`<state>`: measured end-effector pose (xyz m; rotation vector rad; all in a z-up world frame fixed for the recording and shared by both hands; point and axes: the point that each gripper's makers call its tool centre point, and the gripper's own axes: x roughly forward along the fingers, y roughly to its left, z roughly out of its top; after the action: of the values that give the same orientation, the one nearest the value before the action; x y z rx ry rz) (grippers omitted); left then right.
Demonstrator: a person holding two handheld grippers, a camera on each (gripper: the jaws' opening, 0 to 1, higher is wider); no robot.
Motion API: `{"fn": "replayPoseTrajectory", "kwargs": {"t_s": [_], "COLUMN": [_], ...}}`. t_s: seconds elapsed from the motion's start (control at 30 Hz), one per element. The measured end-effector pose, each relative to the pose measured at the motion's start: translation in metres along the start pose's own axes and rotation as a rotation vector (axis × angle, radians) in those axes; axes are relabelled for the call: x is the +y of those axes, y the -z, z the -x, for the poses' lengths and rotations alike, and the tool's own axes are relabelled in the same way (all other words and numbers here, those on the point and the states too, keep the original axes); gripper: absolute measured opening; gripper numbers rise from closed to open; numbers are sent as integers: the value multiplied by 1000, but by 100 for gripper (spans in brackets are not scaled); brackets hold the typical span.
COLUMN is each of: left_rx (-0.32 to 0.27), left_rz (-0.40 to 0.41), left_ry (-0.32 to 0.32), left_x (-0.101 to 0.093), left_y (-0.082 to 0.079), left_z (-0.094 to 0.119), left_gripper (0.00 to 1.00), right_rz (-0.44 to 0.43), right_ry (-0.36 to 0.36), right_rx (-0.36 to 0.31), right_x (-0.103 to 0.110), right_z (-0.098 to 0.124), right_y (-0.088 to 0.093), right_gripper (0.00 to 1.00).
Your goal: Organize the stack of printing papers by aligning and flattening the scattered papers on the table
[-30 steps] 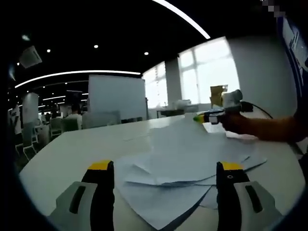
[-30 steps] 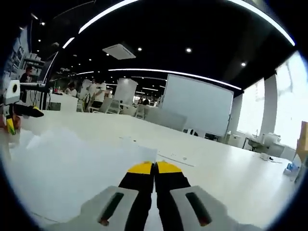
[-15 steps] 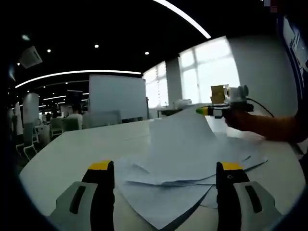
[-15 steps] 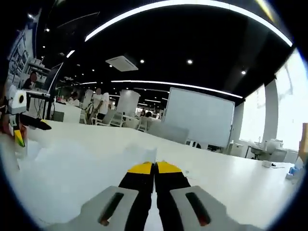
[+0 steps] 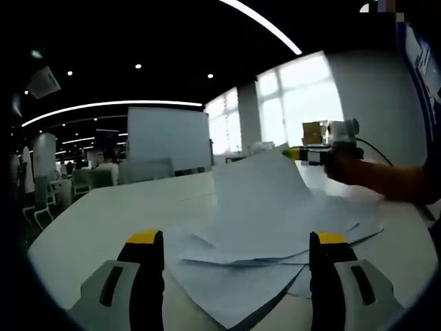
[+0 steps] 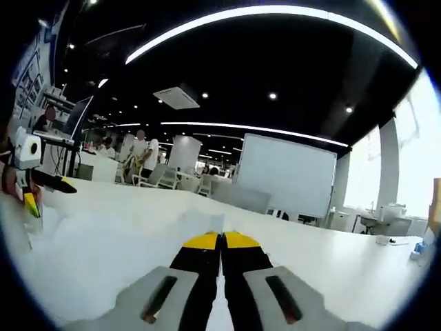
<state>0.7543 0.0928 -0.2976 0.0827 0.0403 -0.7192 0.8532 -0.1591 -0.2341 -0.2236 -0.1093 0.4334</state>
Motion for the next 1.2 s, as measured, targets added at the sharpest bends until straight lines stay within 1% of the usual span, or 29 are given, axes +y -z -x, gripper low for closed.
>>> {"fn": "replayPoseTrajectory", "kwargs": {"t_s": [0.13,0.3,0.4,0.47,0.7,0.87,0.97,1.13,1.2], "left_rx": [1,4,3,4,2,2,2,3,3], "left_rz": [4,6,4,2,29,18,21,22,22], "left_ry": [-2,-4,-3,-3,-4,1,1,1,1], "left_x": [0,0,-1,-1,0,-1,-1,0,0], "left_y": [0,0,0,0,0,0,0,0,0], "left_z": [0,0,0,0,0,-1,0,0,0], "left_gripper": [89,89,89,89,89,88,88,88,88], "right_rz": [-8,7,-25,-34,-45,-5,-1,-18,-38], "right_ry": [-9,-19,-42,-45,-51,-58,-71,-77,-86], "right_rx": [-15,-33,-50,-58,-84,-98,-125,-144,-158], "right_x": [-2,2,6,6,10,14,18,21,22], "right_z": [-3,-2,-1,0,3,4,6,8,10], "right_y": [-3,-7,-10,-12,-18,-21,-27,-32,-35], "right_gripper": [0,0,0,0,0,0,0,0,0]}}
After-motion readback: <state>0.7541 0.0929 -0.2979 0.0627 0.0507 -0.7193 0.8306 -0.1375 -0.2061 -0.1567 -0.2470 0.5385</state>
